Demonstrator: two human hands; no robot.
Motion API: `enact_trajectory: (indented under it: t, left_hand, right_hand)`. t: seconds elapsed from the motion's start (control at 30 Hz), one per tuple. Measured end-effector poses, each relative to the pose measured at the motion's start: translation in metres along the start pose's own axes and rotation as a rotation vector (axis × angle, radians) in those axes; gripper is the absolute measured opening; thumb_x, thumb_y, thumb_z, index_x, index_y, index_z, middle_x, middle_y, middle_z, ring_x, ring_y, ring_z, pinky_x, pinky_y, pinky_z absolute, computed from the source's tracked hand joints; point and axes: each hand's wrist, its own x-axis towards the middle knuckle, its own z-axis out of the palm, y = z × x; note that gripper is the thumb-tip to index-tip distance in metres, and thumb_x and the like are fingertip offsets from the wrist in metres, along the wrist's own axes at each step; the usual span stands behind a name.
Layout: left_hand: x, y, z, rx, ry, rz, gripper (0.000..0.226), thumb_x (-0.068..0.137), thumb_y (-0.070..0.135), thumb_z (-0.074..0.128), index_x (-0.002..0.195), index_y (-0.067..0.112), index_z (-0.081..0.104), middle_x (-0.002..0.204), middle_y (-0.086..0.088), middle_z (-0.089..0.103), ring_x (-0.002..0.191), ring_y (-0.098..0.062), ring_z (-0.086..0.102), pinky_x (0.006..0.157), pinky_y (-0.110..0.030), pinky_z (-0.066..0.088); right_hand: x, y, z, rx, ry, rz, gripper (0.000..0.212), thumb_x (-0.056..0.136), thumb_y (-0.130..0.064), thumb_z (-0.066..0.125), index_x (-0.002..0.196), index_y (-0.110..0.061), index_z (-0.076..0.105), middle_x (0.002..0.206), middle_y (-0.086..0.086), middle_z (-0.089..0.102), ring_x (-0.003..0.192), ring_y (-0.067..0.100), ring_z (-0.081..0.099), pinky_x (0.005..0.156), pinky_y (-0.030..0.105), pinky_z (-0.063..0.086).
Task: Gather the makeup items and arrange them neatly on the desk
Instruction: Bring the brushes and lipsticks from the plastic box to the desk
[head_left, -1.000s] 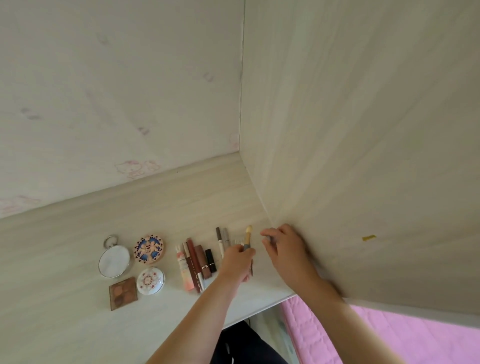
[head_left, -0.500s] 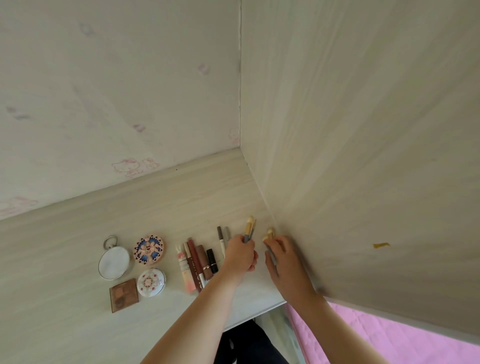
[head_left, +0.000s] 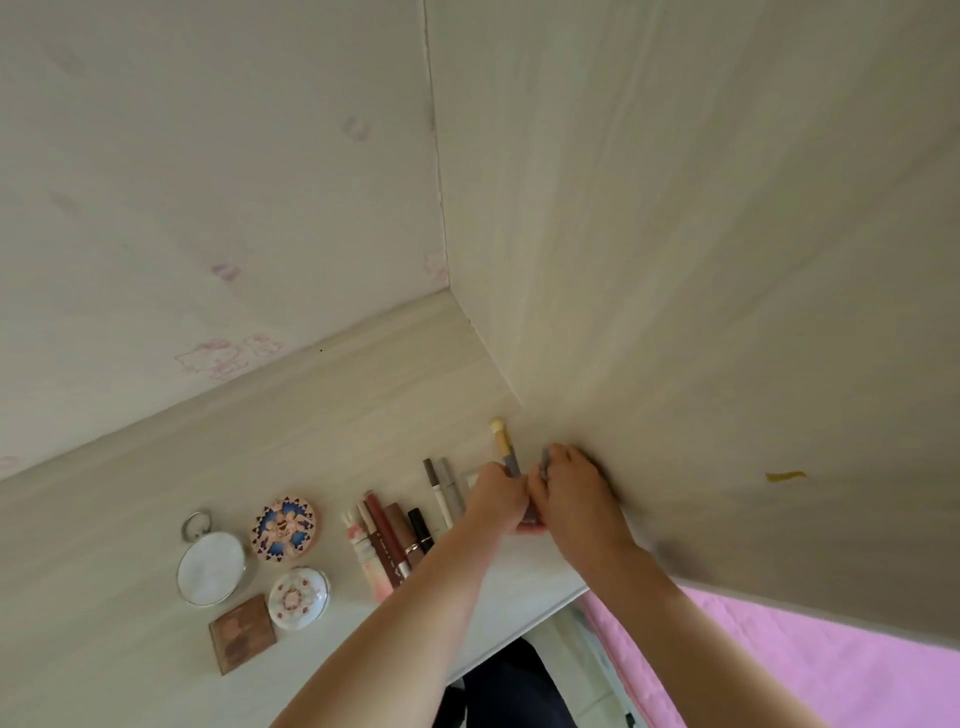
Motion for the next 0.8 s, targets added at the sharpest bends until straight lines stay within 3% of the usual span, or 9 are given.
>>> enact_trajectory:
  t: [0.17,0.23,0.43,0.53,0.63,0.73,0.8]
  left_hand:
    - [-0.013,-0.009,-0.006,-0.02,-0.078,0.022,0.003,0.093,-0.003,0.055,0.095,-0.003,0.055,0.085,-0.025,0.061,0.061,-0.025,0.059,0.042,-0.03,0.055]
    - [-0.015,-0.02,-0.009,-0.049,-0.086,0.017,0.011,0.09,-0.009,0.055,0.095,0.0,0.049,0.077,-0.019,0.057,0.058,-0.023,0.058,0.041,-0.028,0.055]
    - [-0.013,-0.053,-0.007,-0.001,0.06,0.122,0.01,0.089,-0.002,0.06,0.097,-0.005,0.053,0.08,-0.019,0.065,0.052,-0.016,0.067,0.053,-0.028,0.057]
    - [-0.016,-0.058,-0.003,-0.028,0.099,0.15,0.007,0.087,-0.003,0.059,0.083,0.0,0.056,0.073,-0.014,0.063,0.049,-0.015,0.065,0.054,-0.027,0.057]
    - [-0.017,-0.057,0.0,0.045,0.111,0.18,0.023,0.083,-0.002,0.06,0.065,0.012,0.057,0.068,-0.008,0.063,0.063,-0.02,0.068,0.063,-0.034,0.06]
    - [-0.023,-0.058,0.002,0.171,0.113,0.27,0.019,0.078,0.008,0.058,0.066,0.022,0.059,0.077,-0.011,0.07,0.077,-0.029,0.07,0.072,-0.041,0.06]
    - [-0.022,-0.061,0.001,0.153,0.12,0.292,0.016,0.074,0.004,0.055,0.068,0.018,0.06,0.077,-0.014,0.071,0.074,-0.031,0.069,0.072,-0.045,0.059]
  right_hand:
    - [0.016,-0.016,-0.004,-0.173,-0.075,0.07,0.03,0.101,-0.022,0.04,0.111,-0.001,0.058,0.108,0.014,0.064,0.1,0.029,0.064,0.077,0.033,0.051]
    - [0.023,-0.019,0.002,-0.121,-0.082,0.143,0.028,0.1,-0.023,0.042,0.107,-0.003,0.059,0.107,0.015,0.066,0.098,0.03,0.065,0.075,0.033,0.052]
    - [0.032,-0.015,0.02,-0.107,-0.119,0.126,0.021,0.098,-0.017,0.045,0.109,-0.006,0.059,0.109,0.014,0.064,0.099,0.031,0.063,0.076,0.034,0.051]
    - [0.032,-0.011,0.025,-0.083,-0.1,0.112,0.02,0.098,-0.018,0.046,0.108,-0.007,0.059,0.109,0.014,0.064,0.099,0.031,0.063,0.076,0.035,0.051]
    - [0.031,-0.009,0.026,-0.055,-0.097,0.095,0.019,0.097,-0.02,0.048,0.105,-0.006,0.058,0.109,0.015,0.063,0.1,0.034,0.062,0.076,0.036,0.05]
    - [0.029,-0.007,0.026,-0.048,-0.072,0.079,0.015,0.095,-0.015,0.047,0.102,-0.007,0.057,0.108,0.015,0.064,0.1,0.033,0.062,0.076,0.035,0.05]
    - [0.026,-0.007,0.026,-0.038,-0.075,0.073,0.015,0.093,-0.012,0.047,0.104,-0.008,0.056,0.109,0.014,0.062,0.1,0.033,0.061,0.076,0.034,0.049]
